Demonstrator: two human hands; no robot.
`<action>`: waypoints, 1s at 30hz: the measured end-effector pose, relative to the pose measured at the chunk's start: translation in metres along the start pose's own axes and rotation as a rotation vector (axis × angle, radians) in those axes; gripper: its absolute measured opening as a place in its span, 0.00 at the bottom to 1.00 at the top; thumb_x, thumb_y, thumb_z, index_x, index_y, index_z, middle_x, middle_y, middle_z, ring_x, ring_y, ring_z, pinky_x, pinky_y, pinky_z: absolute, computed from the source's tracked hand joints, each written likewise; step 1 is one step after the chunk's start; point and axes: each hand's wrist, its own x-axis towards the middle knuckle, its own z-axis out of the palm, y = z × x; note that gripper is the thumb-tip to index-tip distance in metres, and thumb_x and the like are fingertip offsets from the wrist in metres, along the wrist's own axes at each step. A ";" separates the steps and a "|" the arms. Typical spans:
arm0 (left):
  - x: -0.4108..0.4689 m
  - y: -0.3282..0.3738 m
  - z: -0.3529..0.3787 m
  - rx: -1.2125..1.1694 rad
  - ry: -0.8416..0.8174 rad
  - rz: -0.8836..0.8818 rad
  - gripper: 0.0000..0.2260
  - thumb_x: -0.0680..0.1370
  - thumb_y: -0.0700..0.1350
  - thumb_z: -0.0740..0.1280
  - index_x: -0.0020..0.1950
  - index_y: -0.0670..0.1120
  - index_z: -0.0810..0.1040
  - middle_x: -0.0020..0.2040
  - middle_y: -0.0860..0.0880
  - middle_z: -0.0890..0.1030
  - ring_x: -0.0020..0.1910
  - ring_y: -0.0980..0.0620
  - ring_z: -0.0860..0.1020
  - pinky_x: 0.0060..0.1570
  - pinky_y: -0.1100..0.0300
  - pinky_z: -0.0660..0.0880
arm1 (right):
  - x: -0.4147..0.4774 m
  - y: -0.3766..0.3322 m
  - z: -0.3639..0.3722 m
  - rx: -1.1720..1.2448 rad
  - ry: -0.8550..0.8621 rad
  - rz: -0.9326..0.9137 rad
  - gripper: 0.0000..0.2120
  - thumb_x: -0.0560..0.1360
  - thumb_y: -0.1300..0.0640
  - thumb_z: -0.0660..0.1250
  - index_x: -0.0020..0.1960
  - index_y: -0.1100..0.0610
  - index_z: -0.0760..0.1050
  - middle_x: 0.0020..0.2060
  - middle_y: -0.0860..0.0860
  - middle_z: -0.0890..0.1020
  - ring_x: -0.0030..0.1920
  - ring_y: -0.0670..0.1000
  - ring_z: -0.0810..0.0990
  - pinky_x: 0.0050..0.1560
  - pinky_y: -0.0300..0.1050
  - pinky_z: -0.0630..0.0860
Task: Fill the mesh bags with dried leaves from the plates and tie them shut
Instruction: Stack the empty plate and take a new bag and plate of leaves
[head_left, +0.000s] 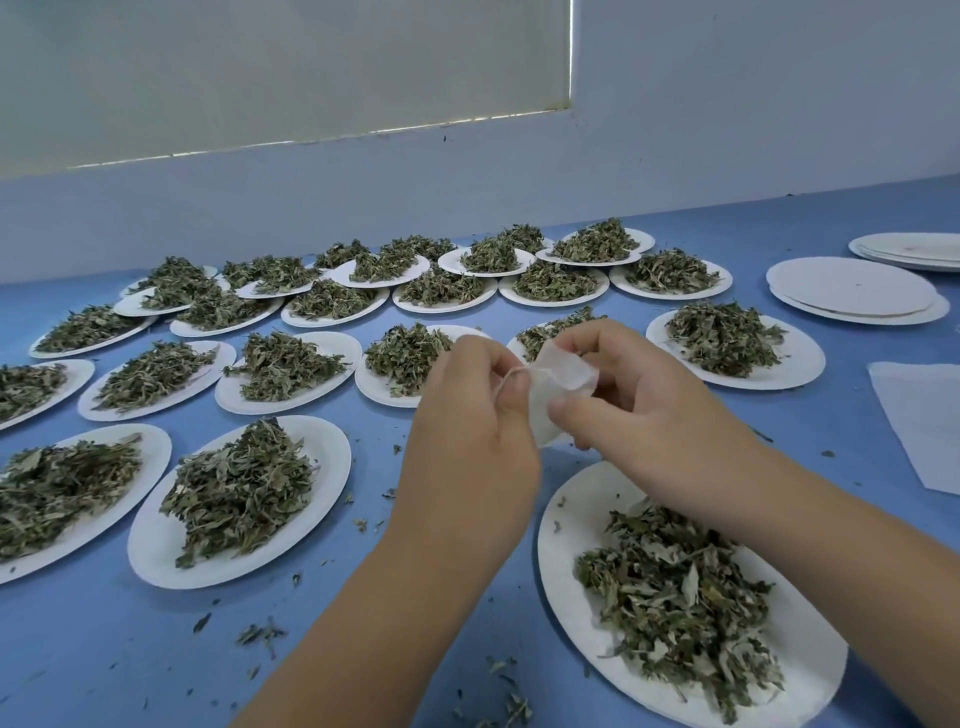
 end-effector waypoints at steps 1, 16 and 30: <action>-0.002 0.001 0.001 0.038 0.004 0.069 0.07 0.81 0.44 0.60 0.44 0.55 0.68 0.44 0.54 0.72 0.41 0.62 0.70 0.38 0.74 0.65 | 0.000 0.000 0.000 -0.016 0.024 -0.005 0.10 0.69 0.46 0.65 0.50 0.40 0.72 0.41 0.52 0.81 0.40 0.55 0.80 0.43 0.57 0.78; -0.009 0.014 -0.004 0.412 0.095 0.281 0.03 0.79 0.40 0.59 0.50 0.42 0.71 0.47 0.48 0.67 0.29 0.46 0.70 0.23 0.61 0.63 | 0.001 0.005 -0.014 -0.215 0.037 0.092 0.18 0.70 0.58 0.66 0.57 0.44 0.70 0.33 0.43 0.77 0.30 0.41 0.71 0.29 0.32 0.66; -0.008 0.009 -0.013 0.514 -0.083 0.230 0.07 0.78 0.54 0.52 0.46 0.54 0.65 0.33 0.54 0.70 0.30 0.57 0.69 0.26 0.59 0.58 | -0.005 0.000 -0.022 -0.169 -0.115 0.045 0.16 0.72 0.63 0.63 0.54 0.46 0.76 0.37 0.45 0.76 0.28 0.40 0.71 0.27 0.31 0.67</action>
